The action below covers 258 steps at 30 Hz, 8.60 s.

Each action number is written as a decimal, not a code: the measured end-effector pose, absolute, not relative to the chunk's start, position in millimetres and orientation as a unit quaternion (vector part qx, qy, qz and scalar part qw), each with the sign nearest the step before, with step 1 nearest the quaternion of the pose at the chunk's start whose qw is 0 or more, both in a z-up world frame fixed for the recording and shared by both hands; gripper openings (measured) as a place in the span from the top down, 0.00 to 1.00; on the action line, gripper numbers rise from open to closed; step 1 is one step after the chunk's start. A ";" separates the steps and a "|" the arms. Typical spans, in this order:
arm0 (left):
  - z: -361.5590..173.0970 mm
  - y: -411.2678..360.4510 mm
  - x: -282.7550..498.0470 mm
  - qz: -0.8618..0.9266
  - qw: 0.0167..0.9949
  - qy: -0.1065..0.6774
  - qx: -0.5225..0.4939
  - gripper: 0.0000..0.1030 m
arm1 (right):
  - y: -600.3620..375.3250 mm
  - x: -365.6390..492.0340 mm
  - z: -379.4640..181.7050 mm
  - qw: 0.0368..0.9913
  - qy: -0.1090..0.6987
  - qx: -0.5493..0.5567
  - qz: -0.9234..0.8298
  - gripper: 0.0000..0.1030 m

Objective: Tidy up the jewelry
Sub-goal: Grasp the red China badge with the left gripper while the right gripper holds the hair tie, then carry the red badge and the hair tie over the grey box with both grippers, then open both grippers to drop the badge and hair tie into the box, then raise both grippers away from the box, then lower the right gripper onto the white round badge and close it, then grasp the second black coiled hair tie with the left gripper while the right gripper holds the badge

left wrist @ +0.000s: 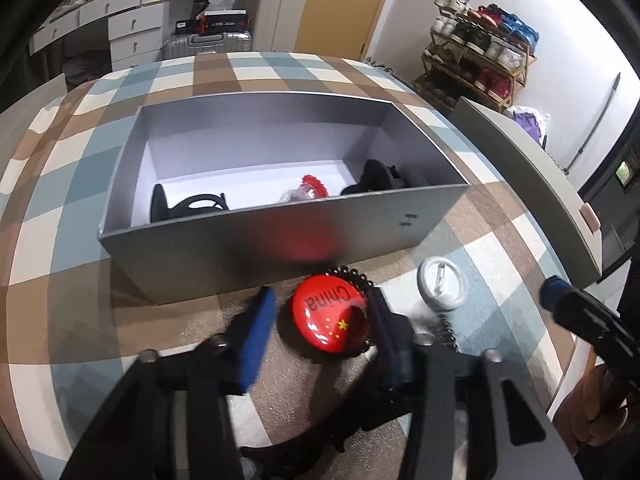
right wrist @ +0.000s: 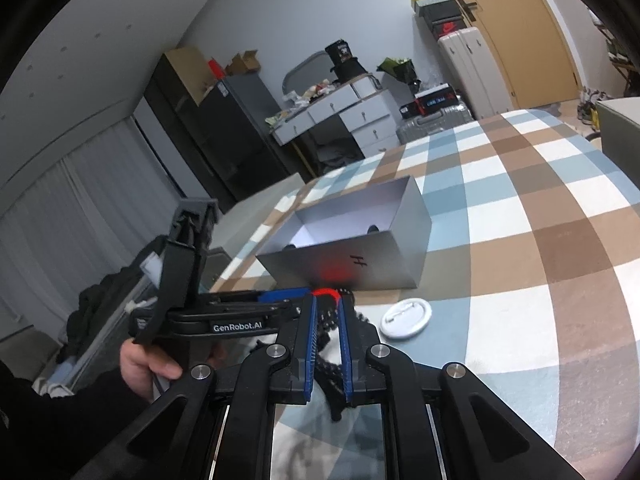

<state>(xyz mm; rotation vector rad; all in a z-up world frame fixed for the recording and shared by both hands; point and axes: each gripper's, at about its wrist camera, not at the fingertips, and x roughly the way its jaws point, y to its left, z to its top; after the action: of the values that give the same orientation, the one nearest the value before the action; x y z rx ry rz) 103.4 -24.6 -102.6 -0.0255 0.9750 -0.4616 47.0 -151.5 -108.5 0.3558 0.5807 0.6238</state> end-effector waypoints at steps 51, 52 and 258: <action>-81.4 11.3 79.8 -0.251 0.874 0.412 -0.057 0.97 | -90.3 76.7 -119.1 0.883 0.378 0.076 0.268 1.00; -80.1 12.3 78.7 -0.250 0.875 0.410 -0.059 0.97 | -89.0 77.1 -120.0 0.880 0.383 0.075 0.270 1.00; -97.4 -15.1 97.3 -0.189 0.845 0.498 -0.053 0.02 | -136.0 64.4 -90.5 0.918 0.327 0.057 0.218 0.61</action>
<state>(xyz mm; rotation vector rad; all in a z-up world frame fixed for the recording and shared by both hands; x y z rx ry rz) 97.3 -15.1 -97.4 -0.1122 1.0505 -0.3988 64.4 -136.0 -90.5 0.1163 0.6727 0.4484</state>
